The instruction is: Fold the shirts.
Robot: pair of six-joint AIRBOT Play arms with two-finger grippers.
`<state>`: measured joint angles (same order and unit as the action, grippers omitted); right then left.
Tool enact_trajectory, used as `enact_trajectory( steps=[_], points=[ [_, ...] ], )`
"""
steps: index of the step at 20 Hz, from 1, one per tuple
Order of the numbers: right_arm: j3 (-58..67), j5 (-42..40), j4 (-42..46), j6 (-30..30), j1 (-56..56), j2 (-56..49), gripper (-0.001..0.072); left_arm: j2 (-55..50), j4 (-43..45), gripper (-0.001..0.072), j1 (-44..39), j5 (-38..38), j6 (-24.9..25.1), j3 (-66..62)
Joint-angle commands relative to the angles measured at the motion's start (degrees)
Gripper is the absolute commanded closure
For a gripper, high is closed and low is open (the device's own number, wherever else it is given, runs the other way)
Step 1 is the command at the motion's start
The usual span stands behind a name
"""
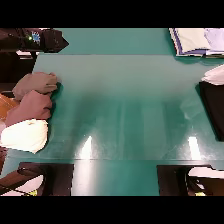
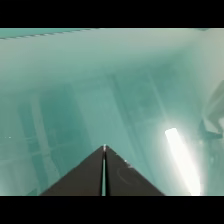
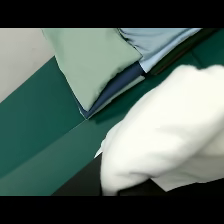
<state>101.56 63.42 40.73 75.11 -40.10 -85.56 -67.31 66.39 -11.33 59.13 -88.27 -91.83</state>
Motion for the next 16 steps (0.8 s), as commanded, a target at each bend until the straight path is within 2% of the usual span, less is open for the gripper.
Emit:
enact_trajectory(
  steps=[1, 5, 7, 10, 15, 16],
  points=[
    [3.4, 7.5, 0.0, 0.5, -2.5, 0.0, 0.0697, 0.0, 0.0, 0.0680, 0.0, 0.1, 0.2, 0.0],
    [3.3, 15.1, 0.7, 0.5, -5.8, 0.2, 0.0696, 0.0, 0.0, 0.0680, 0.0, 0.1, 0.2, 0.0],
    [3.2, 18.2, 5.6, 1.7, -7.0, 1.1, 0.0696, 0.0, 0.0, 0.0680, 0.0, 0.5, 0.2, 0.0],
    [-2.3, 19.3, 14.1, 4.5, -9.0, 4.7, 0.0696, 0.0, 0.1, 0.0680, 0.0, 0.9, 0.2, 0.0],
    [-15.0, 20.0, 19.9, 4.5, -14.3, 9.7, 0.0690, 0.0, 0.1, 0.0680, 0.0, 1.0, 1.7, 0.0],
    [-16.8, 20.1, 20.8, 4.5, -15.4, 10.3, 0.0644, 0.0, 0.1, 0.0680, 0.0, 1.0, 1.7, 0.0]
  ],
)
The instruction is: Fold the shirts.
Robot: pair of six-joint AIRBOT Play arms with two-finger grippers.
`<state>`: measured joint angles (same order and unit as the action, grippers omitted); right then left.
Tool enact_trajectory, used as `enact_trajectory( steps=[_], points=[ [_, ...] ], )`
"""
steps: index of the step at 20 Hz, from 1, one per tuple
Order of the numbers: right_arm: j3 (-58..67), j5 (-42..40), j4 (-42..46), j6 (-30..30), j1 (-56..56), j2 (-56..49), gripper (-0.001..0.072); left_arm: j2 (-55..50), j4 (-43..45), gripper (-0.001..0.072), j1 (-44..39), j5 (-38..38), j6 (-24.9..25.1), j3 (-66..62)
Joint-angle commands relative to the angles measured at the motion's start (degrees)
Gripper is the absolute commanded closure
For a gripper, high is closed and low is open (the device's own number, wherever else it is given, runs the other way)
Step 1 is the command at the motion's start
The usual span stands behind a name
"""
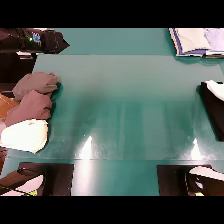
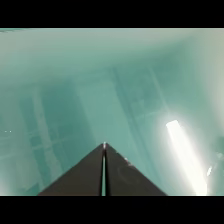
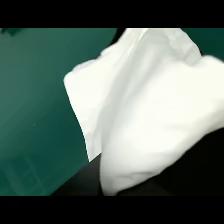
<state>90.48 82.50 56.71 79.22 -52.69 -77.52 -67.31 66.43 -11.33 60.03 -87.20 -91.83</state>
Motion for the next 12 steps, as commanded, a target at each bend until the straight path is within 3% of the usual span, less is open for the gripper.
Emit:
enact_trajectory(
  steps=[1, 2, 4, 9, 12],
  points=[
    [-7.4, 1.2, 4.9, 0.4, -3.8, 2.6, 0.0503, 0.0, 0.0, 0.0680, 0.0, 0.1, 0.7, 0.0],
    [-8.6, 1.6, 4.9, 0.4, -4.8, 2.6, 0.0366, 0.0, 0.0, 0.0680, 0.0, 0.2, 0.7, 0.0],
    [-9.5, 2.4, 4.8, 0.4, -6.4, 2.6, 0.0240, 0.0, 0.0, 0.0680, 0.0, 0.5, 0.7, 0.0],
    [-9.4, 0.9, -2.6, 0.2, -4.9, 4.8, 0.0241, 0.0, 0.0, 0.0680, 0.0, 0.4, 0.6, 0.0],
    [-9.4, -1.0, -10.4, 0.2, 3.1, 7.7, 0.0241, 0.0, 0.0, 0.0680, 0.0, 0.6, 0.6, 0.0]
  ],
)
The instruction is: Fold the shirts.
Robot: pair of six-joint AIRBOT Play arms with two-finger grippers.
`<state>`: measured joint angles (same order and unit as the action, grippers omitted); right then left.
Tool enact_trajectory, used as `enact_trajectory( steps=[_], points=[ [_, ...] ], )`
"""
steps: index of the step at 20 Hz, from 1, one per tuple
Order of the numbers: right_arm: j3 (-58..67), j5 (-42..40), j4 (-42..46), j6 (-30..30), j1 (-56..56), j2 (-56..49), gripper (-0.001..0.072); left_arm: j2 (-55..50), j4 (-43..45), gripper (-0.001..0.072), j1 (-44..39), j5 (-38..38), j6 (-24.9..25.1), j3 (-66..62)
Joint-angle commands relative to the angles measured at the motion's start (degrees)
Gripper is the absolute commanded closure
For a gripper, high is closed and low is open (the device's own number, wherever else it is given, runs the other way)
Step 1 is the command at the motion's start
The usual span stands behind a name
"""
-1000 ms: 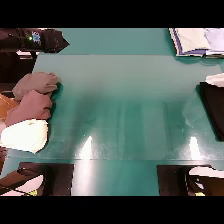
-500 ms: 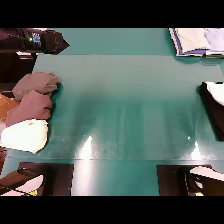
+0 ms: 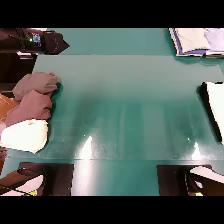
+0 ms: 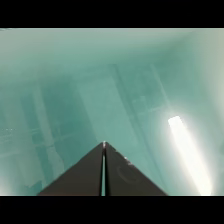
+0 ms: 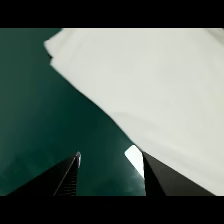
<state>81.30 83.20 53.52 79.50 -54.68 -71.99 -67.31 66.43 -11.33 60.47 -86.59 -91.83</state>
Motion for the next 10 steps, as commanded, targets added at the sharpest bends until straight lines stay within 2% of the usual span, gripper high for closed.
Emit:
enact_trajectory(
  steps=[1, 4, 7, 9, 10],
  points=[
    [-0.2, -2.3, -9.4, -0.1, 9.1, 3.2, 0.0242, 0.1, -0.1, 0.0679, 0.0, -0.2, 0.0, 0.0],
    [-0.2, -5.5, -10.3, -0.1, 22.8, 6.3, 0.0244, 0.1, 0.0, 0.0679, 0.0, -1.3, 0.0, 0.0],
    [-0.2, -9.2, -10.3, -0.1, 36.7, 8.2, 0.0321, 0.1, -0.1, 0.0680, 0.0, -2.0, 0.0, 0.0],
    [-0.2, -10.7, -10.2, -0.1, 44.2, 8.9, 0.0681, 0.1, -0.1, 0.0679, 0.0, -2.0, 0.0, 0.0],
    [-0.2, -11.3, -10.0, -0.1, 47.1, 8.9, 0.0695, 0.1, -0.1, 0.0680, 0.0, -2.0, 0.0, 0.0]
  ],
)
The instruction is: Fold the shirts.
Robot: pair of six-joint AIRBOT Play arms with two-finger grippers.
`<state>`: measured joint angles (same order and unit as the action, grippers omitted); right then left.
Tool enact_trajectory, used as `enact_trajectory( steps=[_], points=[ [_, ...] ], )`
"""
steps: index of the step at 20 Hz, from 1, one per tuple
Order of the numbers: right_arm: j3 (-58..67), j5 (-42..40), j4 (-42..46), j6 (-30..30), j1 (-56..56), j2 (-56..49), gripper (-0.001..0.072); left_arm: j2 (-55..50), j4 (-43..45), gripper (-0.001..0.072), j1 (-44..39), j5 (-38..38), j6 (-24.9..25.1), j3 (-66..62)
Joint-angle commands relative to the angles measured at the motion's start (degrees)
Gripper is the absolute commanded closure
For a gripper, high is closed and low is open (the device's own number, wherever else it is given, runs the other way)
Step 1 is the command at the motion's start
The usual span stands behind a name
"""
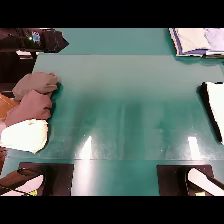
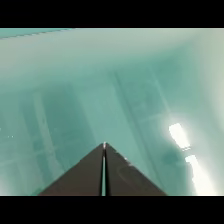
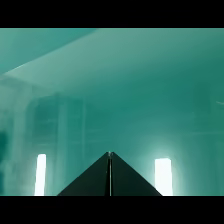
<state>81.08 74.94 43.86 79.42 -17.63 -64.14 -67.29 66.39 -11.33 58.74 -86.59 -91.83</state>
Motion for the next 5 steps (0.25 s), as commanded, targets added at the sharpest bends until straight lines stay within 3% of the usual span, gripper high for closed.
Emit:
enact_trajectory(
  steps=[1, 5],
  points=[
    [0.0, -3.4, -0.2, 0.0, 12.7, 1.0, 0.0696, 0.0, 0.0, 0.0679, 0.0, -0.3, 0.0, 0.0],
    [0.0, -4.5, -0.2, 0.0, 17.7, 1.0, 0.0696, 0.0, 0.0, 0.0679, 0.0, -0.3, 0.0, 0.0]
  ],
)
